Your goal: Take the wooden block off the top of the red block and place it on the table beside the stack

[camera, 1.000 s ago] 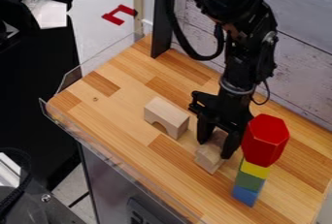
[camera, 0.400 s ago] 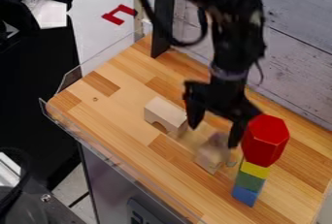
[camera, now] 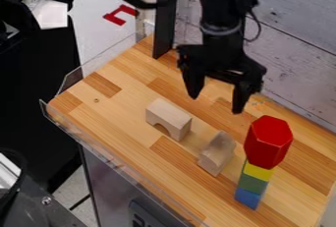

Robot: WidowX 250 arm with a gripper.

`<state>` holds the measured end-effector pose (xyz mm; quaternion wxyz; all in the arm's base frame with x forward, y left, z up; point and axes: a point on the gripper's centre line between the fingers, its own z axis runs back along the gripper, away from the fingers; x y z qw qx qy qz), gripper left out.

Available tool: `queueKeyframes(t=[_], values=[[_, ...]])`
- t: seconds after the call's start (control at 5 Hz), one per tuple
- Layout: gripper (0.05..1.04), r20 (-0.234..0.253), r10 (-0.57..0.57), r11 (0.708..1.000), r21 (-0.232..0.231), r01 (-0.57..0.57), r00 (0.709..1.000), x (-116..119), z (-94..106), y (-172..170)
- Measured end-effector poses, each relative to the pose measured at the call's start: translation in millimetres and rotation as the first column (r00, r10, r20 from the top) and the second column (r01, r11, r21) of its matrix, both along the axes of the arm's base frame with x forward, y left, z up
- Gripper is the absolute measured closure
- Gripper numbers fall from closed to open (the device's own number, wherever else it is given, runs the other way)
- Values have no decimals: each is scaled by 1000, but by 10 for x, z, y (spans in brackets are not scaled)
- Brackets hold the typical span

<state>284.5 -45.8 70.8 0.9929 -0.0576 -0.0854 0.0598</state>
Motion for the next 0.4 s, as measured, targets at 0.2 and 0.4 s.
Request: queueKeyframes(t=[0.2,0.4], values=[[83,-26,-43,996,77,45,999,68,-29,52],[83,-60,-67,984,159,76,996,142,-120,67]])
